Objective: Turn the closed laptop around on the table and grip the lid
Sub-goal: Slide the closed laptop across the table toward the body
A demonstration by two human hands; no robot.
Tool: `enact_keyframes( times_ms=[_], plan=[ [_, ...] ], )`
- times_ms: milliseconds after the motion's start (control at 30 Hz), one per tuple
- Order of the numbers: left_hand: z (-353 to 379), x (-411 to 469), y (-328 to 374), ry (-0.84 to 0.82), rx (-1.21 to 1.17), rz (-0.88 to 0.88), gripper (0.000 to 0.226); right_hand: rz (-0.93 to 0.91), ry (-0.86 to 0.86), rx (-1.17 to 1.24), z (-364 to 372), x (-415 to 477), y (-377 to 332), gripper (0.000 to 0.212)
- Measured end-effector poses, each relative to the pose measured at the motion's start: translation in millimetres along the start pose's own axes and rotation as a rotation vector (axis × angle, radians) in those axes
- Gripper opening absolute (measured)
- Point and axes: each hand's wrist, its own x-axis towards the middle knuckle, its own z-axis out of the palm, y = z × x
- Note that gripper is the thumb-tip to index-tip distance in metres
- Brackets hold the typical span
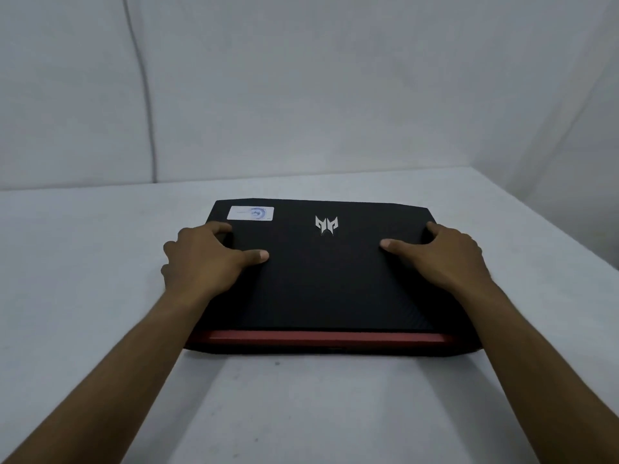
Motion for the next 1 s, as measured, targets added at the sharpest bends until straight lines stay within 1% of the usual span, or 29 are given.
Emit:
enact_keyframes(
  times_ms=[133, 200, 367, 500, 667, 867, 933, 1000],
  plan=[
    [-28.0, -9.1, -35.9, 0.030, -0.043, -0.067, 0.094, -0.053, -0.046, -0.023, 25.3, -24.2, -20.5, 0.106],
    [-38.7, -11.6, -50.0, 0.046, -0.055, -0.092, 0.093, -0.074, -0.065, -0.045, 35.7, -32.4, -30.8, 0.106],
    [-56.4, -11.7, -78.0, 0.077, -0.075, -0.131, 0.093, -0.120, -0.081, -0.080, 54.8, -41.0, -56.6, 0.118],
    [-63.9, -5.3, -89.7, 0.085, -0.072, -0.148, 0.087, -0.131, -0.089, -0.125, 66.7, -43.6, -69.3, 0.109],
    [-61.7, -7.0, -88.3, 0.082, 0.052, -0.098, 0.074, -0.146, -0.082, -0.197, 65.4, -49.5, -71.4, 0.099],
    [-57.3, -18.6, -87.8, 0.076, 0.252, 0.011, 0.064, -0.192, -0.061, -0.410, 64.5, -54.1, -72.8, 0.102],
    [-56.0, -22.6, -89.6, 0.071, 0.304, 0.076, 0.063, -0.215, -0.082, -0.426, 62.0, -51.6, -73.6, 0.099],
    [-55.3, -27.7, -91.7, 0.040, 0.347, 0.133, 0.068, -0.240, -0.147, -0.391, 58.1, -45.0, -76.0, 0.097]
  ],
)
